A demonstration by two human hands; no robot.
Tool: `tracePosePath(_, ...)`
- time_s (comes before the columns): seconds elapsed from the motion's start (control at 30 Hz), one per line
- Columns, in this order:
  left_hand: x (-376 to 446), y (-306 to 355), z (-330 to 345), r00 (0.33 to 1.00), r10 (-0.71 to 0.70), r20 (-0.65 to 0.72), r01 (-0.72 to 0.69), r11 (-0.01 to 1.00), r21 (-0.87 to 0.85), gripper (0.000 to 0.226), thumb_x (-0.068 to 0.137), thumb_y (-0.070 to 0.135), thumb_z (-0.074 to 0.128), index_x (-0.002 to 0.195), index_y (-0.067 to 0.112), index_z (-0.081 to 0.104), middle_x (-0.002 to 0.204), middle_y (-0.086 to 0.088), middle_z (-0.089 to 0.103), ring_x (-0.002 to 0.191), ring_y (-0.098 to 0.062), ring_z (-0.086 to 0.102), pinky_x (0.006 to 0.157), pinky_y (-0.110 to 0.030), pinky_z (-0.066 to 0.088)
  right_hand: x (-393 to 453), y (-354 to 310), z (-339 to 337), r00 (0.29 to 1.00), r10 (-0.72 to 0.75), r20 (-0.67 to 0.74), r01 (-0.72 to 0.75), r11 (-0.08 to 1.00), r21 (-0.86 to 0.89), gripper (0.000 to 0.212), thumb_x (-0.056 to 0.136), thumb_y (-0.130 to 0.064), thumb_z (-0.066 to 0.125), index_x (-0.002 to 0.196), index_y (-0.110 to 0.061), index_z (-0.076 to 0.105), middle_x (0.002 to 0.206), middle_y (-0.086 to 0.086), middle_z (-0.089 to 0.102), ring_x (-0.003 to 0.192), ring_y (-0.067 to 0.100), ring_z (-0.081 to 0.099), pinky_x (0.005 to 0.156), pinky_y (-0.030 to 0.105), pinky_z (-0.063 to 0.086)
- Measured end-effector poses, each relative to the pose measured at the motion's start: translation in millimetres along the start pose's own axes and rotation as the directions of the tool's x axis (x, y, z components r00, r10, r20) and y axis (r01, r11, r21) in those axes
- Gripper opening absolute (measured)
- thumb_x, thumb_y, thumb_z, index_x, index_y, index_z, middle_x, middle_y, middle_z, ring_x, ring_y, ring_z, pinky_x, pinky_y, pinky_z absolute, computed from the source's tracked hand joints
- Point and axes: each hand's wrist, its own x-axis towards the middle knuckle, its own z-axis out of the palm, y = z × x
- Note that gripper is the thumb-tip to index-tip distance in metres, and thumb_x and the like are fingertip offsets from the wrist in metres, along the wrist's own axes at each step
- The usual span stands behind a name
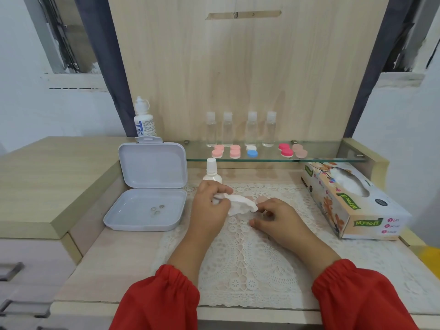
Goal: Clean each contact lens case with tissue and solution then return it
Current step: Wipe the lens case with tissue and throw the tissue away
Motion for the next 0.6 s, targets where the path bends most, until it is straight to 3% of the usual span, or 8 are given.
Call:
tracePosePath(0.07,0,-1,1,0.999,0.040,0.005,-0.041,0.998,0.050,0.023,0.075,-0.007,0.066,0.078,0.015,0.062,0.095,0.004,0.052,0.083,0.011,0.049,0.072,-0.002,0.037,1,2,1,1.000,-0.010,-0.004,0.010,1.000,0.004,0.030,0.079,-0.030,0.076,0.107,-0.023,0.070,0.099,-0.007,0.057,0.092,0.009,0.051,0.076,0.020,0.037)
tracePosePath(0.13,-1,-4,1,0.997,0.082,0.012,-0.083,0.992,0.093,0.024,0.075,-0.002,0.071,0.074,0.017,0.056,0.087,0.004,0.052,0.076,0.006,0.049,0.070,-0.006,0.039,1,3,3,1.000,-0.010,-0.007,0.010,1.000,0.018,0.029,0.079,-0.030,0.076,0.107,-0.025,0.070,0.099,-0.008,0.057,0.093,0.009,0.051,0.080,0.022,0.039)
tracePosePath(0.23,-3,-8,2,0.990,0.092,0.103,-0.110,0.976,0.190,0.026,0.080,-0.006,0.056,0.078,0.020,0.057,0.085,0.010,0.056,0.076,0.000,0.049,0.066,-0.011,0.037,2,5,5,1.000,0.004,-0.007,-0.004,1.000,0.015,0.029,0.079,-0.032,0.076,0.107,-0.029,0.070,0.100,-0.010,0.057,0.097,0.010,0.051,0.087,0.026,0.042)
tracePosePath(0.33,-5,-12,3,0.963,0.072,0.258,-0.157,0.932,0.327,0.034,0.085,-0.004,0.046,0.096,0.018,0.069,0.101,0.011,0.062,0.094,-0.003,0.054,0.082,-0.012,0.041,1,5,5,1.000,0.007,-0.006,-0.007,1.000,0.022,0.028,0.079,-0.032,0.075,0.107,-0.030,0.069,0.100,-0.011,0.056,0.098,0.010,0.050,0.088,0.027,0.043)
tracePosePath(0.4,-5,-14,5,0.951,0.042,0.306,-0.166,0.905,0.392,0.028,0.087,0.002,0.048,0.098,0.015,0.071,0.102,0.007,0.065,0.098,-0.008,0.056,0.088,-0.019,0.043,1,5,6,1.000,0.008,-0.003,-0.008,1.000,0.024,0.028,0.080,-0.032,0.075,0.107,-0.030,0.069,0.100,-0.012,0.056,0.098,0.009,0.050,0.088,0.025,0.042)
tracePosePath(0.5,-3,-14,6,0.960,0.085,0.266,-0.190,0.897,0.400,0.007,0.086,0.014,0.062,0.089,0.016,0.067,0.093,0.008,0.060,0.092,-0.008,0.054,0.083,-0.022,0.043,2,6,6,1.000,0.003,-0.009,-0.003,1.000,0.026,0.027,0.079,-0.033,0.075,0.106,-0.031,0.069,0.099,-0.013,0.056,0.098,0.009,0.050,0.088,0.026,0.043)
tracePosePath(0.6,-4,-11,4,0.966,0.179,0.188,-0.227,0.933,0.278,0.025,0.083,0.000,0.063,0.094,0.023,0.059,0.096,0.015,0.056,0.095,0.004,0.051,0.084,-0.008,0.038,2,6,5,1.000,0.002,-0.009,-0.002,1.000,0.011,0.027,0.080,-0.034,0.075,0.106,-0.030,0.070,0.099,-0.012,0.056,0.098,0.010,0.050,0.088,0.027,0.043)
